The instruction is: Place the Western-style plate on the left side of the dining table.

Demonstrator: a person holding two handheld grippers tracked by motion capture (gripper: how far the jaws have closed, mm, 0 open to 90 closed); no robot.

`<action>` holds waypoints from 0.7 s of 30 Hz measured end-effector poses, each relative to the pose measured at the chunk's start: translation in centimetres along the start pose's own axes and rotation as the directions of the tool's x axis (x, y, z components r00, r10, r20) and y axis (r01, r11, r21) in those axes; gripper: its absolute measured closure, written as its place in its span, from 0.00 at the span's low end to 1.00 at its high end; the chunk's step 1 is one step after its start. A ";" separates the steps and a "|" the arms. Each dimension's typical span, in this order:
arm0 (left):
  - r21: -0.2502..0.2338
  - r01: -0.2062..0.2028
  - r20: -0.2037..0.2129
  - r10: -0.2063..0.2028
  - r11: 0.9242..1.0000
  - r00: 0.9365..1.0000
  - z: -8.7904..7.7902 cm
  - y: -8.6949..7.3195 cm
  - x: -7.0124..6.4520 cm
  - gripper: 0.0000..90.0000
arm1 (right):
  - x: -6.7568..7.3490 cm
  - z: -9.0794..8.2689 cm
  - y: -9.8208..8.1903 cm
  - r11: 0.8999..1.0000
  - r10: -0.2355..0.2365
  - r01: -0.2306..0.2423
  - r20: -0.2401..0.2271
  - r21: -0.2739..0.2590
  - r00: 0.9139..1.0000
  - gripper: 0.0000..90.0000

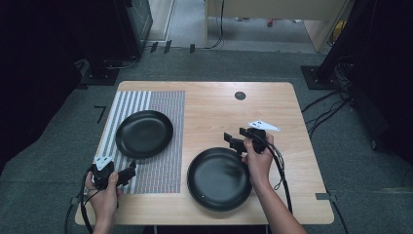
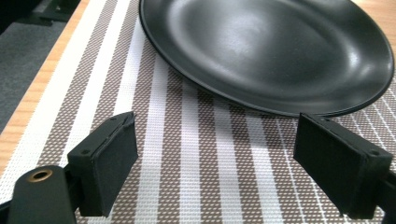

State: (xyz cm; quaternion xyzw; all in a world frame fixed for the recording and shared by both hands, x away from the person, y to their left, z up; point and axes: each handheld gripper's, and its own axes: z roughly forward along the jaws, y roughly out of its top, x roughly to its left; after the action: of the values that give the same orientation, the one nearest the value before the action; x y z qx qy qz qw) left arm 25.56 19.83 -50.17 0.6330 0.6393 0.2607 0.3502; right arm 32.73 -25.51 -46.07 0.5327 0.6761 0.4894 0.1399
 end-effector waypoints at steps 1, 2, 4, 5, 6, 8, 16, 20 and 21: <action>-0.002 -0.001 -0.001 0.001 1.000 1.000 0.0 -0.2 0.0 0.15 | -0.5 -0.5 -0.3 1.000 0.005 -0.005 0.006 -0.003 1.000 0.28; -0.002 -0.001 -0.001 0.001 1.000 1.000 0.0 -0.2 0.0 0.15 | -0.5 -0.5 -0.3 1.000 0.005 -0.005 0.006 -0.003 1.000 0.28; 0.002 -0.011 -0.001 0.011 1.000 1.000 -0.1 -0.4 -0.1 0.15 | -1.0 -1.1 -0.6 1.000 0.014 -0.014 0.015 -0.005 1.000 0.28; 0.005 -0.016 0.001 0.016 1.000 1.000 -0.1 -0.6 -0.1 0.15 | -1.6 -1.7 -1.0 1.000 0.012 -0.012 0.025 -0.007 1.000 0.28; 0.005 -0.016 0.001 0.016 1.000 1.000 -0.1 -0.6 -0.1 0.15 | -1.6 -1.7 -1.0 1.000 0.012 -0.012 0.025 -0.007 1.000 0.28; 0.013 -0.028 0.007 0.028 1.000 1.000 -0.1 -0.9 -0.2 0.15 | -2.5 -2.6 -1.5 1.000 0.026 -0.025 0.043 -0.012 0.999 0.28; 0.025 -0.046 0.021 0.045 0.999 0.999 -0.6 -1.4 0.0 0.15 | -4.7 -4.3 -3.0 0.998 0.058 -0.057 0.084 -0.017 0.995 0.28; 0.030 -0.050 0.018 0.050 0.998 0.999 -0.7 -1.8 0.3 0.15 | -5.8 -5.2 -3.7 0.997 0.070 -0.068 0.108 -0.019 0.992 0.28; 0.032 -0.053 0.017 0.052 0.998 0.998 -0.8 -2.0 0.4 0.15 | -6.3 -5.7 -4.0 0.997 0.078 -0.076 0.119 -0.021 0.990 0.28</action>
State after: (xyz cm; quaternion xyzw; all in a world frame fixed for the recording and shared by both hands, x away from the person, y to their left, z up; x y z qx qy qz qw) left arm 23.69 20.17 -51.25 0.6573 0.6237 0.2543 0.3381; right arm 28.79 -33.69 -48.69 0.5854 0.6415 0.4673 0.1657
